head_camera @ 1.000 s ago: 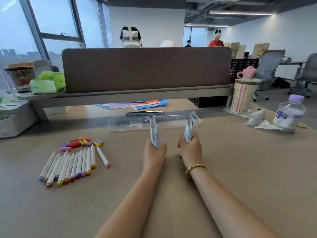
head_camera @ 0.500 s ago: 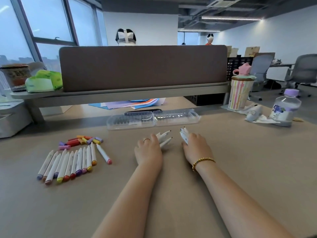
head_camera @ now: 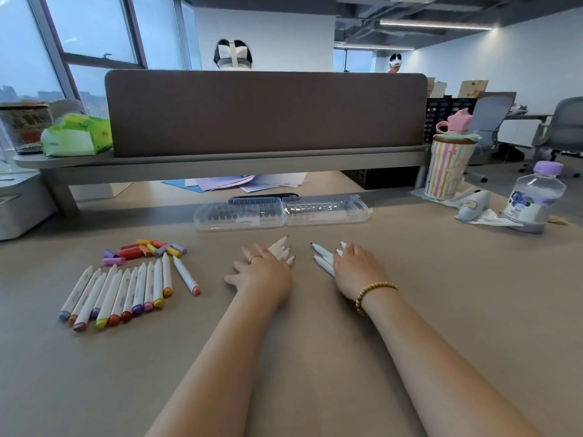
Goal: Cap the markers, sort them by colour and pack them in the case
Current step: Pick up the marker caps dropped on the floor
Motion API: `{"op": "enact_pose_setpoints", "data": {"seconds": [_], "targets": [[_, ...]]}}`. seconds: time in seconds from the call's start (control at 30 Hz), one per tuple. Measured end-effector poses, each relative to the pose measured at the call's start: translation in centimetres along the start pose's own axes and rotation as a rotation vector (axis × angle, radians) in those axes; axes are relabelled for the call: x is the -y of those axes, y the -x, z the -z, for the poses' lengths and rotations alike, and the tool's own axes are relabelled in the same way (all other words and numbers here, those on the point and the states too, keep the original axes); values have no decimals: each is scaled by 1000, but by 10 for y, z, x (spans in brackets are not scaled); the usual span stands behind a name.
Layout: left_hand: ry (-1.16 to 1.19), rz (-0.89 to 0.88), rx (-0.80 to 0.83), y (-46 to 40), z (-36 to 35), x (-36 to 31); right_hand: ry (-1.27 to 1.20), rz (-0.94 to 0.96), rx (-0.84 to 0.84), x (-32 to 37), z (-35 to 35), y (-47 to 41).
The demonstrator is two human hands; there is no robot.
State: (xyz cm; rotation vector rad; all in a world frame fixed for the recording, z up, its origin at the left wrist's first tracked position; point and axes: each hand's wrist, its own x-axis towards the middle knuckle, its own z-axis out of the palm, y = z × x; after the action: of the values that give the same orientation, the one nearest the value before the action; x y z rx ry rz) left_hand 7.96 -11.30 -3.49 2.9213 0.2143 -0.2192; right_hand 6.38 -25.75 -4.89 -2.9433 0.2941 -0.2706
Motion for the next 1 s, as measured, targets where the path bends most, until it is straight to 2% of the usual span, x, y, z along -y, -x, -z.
{"op": "enact_pose_setpoints", "data": {"seconds": [0.1,0.23,0.43,0.53,0.63,0.77,0.87,1.0], "targets": [[-45,32,38,3,-3,-1,18,-14,15,0,-2,0],[-84,-108,-31,10,-15,-6,42,-33,32,0,0,-1],[-23,-117,-36,7,-9,-1,-4,67,204,-11,2,-5],[23,-169,-2,13,-4,4,-54,42,153,-5,-4,-4],[73,-259,73,15,6,18,-149,31,156,6,0,1],[7,-525,180,15,14,50,-294,8,254,8,8,-1],[-18,-661,93,10,10,60,-397,36,248,2,10,-3],[-91,-739,-22,5,-3,52,-500,99,235,-4,9,-2]]}}
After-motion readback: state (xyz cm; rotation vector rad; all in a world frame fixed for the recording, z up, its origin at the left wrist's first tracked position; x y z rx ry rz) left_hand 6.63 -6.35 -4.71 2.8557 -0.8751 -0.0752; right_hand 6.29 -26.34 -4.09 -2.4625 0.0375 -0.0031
